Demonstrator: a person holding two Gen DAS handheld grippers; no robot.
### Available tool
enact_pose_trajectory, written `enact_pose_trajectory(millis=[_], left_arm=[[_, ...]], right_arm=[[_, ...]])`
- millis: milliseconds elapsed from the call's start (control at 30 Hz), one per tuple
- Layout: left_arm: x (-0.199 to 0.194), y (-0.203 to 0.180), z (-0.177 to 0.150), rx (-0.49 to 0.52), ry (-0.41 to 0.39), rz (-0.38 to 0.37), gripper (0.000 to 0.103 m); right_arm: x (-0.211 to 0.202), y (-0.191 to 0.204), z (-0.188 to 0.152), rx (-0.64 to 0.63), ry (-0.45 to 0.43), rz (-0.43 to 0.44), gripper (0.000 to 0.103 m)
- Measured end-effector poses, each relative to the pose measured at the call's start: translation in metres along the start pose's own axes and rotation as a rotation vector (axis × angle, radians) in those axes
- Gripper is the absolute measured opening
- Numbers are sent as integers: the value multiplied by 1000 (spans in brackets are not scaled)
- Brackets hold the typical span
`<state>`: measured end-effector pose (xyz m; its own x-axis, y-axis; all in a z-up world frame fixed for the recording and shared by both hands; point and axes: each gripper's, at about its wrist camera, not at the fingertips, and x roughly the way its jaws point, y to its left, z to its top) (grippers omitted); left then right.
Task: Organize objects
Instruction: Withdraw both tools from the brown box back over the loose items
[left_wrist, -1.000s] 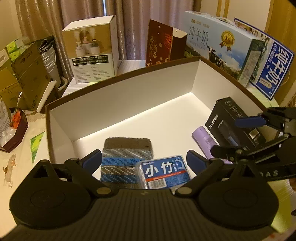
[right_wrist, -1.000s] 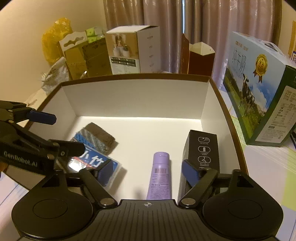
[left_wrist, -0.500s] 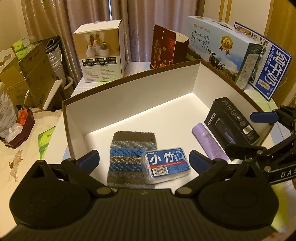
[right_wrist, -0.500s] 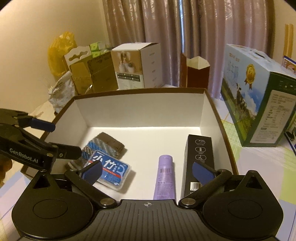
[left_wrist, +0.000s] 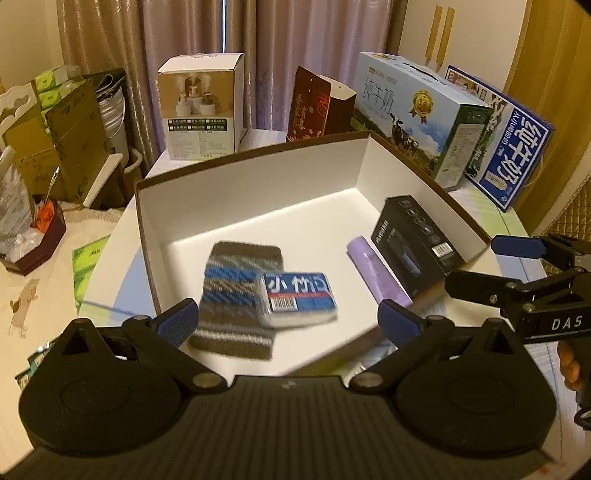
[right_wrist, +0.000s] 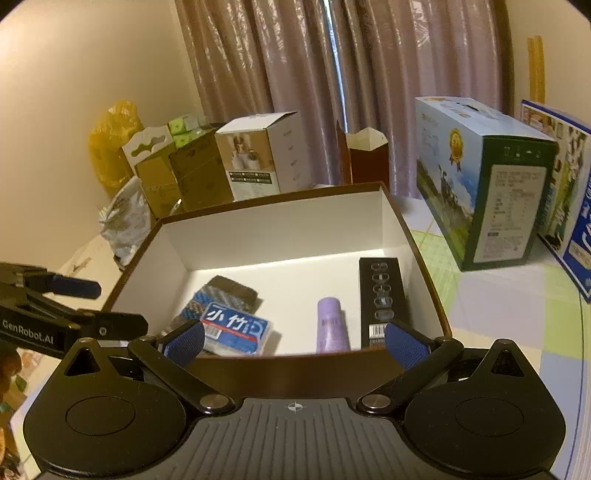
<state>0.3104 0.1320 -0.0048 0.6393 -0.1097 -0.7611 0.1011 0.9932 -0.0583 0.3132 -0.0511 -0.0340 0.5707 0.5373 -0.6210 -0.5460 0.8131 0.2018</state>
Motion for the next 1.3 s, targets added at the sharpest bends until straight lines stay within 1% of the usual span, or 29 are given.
enact_pose_trajectory(millis=[233,333,467,667,800,1000,1067,1167,1300], left_arm=[[-23,-10,-24,-23,6,-2,102],[-31,-16,-33,-19,3,7,102],[-41,-22,-45,-13,1,0,102],[-52,-32,-61,-3,9,-2,102],[-60,-37,-70,7,9,3,102],[-65,-39,-84,-12,30,-5,102],[-67,-40,-90,-17,33,-5,102],[-68,-45,-99,-4,38,15,102],[-67,-49,-108,-6,60,16,102]], right_arm=[[-29,8,-17,17,-7,-6,101],[-40,11,-27,20,-4,-7,101],[-54,15,-40,19,5,-9,101],[-70,15,-59,49,21,-10,101],[-80,15,-70,75,30,-26,101],[-93,12,-88,125,48,-53,101],[-96,11,-93,129,59,-63,101],[-101,11,-100,121,75,-74,101],[-105,10,-108,130,97,-70,101]])
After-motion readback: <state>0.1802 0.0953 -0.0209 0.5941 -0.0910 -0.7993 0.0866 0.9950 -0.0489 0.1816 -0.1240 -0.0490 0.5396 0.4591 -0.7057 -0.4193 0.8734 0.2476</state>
